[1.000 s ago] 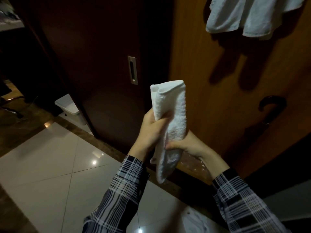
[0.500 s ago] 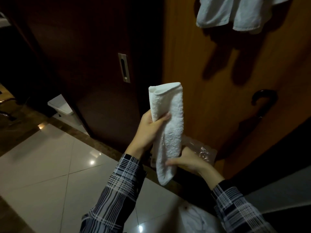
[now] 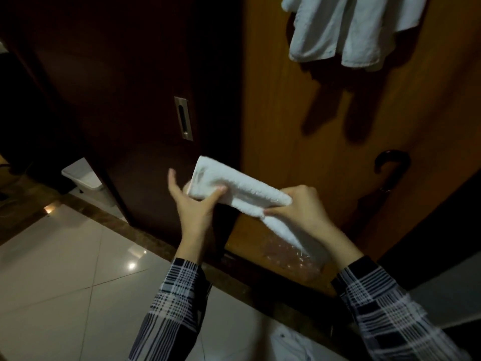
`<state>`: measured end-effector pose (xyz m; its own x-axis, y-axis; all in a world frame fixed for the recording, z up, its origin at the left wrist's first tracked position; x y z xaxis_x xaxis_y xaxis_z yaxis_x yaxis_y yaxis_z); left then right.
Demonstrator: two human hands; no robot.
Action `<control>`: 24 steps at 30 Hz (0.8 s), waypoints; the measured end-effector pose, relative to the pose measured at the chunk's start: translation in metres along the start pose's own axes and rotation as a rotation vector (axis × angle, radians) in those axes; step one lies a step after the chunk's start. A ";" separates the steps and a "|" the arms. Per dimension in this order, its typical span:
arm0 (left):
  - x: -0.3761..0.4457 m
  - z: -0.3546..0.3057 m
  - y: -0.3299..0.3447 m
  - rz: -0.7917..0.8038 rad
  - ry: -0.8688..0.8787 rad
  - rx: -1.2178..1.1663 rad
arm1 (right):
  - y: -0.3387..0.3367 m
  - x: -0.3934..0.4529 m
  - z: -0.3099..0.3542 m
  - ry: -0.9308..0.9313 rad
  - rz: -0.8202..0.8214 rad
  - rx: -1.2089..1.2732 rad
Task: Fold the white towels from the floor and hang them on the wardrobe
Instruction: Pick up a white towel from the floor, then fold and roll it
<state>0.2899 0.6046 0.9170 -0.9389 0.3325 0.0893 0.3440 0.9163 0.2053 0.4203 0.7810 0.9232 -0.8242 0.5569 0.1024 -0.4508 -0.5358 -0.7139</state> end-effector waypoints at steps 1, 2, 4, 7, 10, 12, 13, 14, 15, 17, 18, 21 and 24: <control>-0.002 -0.009 -0.003 -0.039 0.090 0.171 | -0.009 0.003 0.005 -0.037 -0.030 -0.095; -0.006 -0.021 -0.002 -0.066 0.220 0.379 | -0.018 0.004 0.012 -0.075 -0.063 -0.183; -0.016 -0.046 0.025 -0.028 0.602 0.840 | -0.029 0.005 0.025 -0.177 -0.114 -0.368; -0.025 -0.044 0.087 0.250 0.956 1.256 | -0.040 0.009 0.046 -0.341 -0.159 -0.527; -0.014 -0.035 0.109 0.446 0.760 1.130 | -0.046 0.012 0.053 -0.414 -0.141 -0.614; -0.007 -0.032 0.117 0.482 0.713 1.110 | -0.052 0.011 0.048 -0.453 -0.175 -0.633; -0.006 -0.034 0.124 0.494 0.770 1.134 | -0.059 0.010 0.044 -0.461 -0.207 -0.634; -0.002 -0.035 0.133 0.509 0.816 1.177 | -0.066 0.011 0.039 -0.455 -0.236 -0.637; 0.002 -0.037 0.144 0.528 0.851 1.224 | -0.073 0.014 0.034 -0.439 -0.243 -0.645; 0.010 -0.044 0.167 0.548 0.958 1.302 | -0.092 0.020 0.030 -0.408 -0.259 -0.657; 0.012 -0.053 0.179 0.546 1.027 1.319 | -0.104 0.025 0.030 -0.396 -0.279 -0.664; 0.014 -0.092 0.209 0.524 1.263 1.262 | -0.147 0.039 0.043 -0.418 -0.379 -0.700; 0.021 -0.137 0.230 0.462 1.464 1.172 | -0.193 0.054 0.066 -0.484 -0.481 -0.739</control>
<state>0.3514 0.7915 1.0999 0.1618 0.7092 0.6862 -0.2393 0.7028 -0.6699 0.4404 0.8724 1.1124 -0.7353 0.2049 0.6460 -0.5818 0.2981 -0.7568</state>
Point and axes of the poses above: each hand's wrist, its own x-axis towards the middle knuckle, its own y-axis out of the palm, z = x × y, the point moved 8 cm from there along x, towards the middle knuckle, and after that the axes turned 2 degrees about z, right-handed, at the moved point
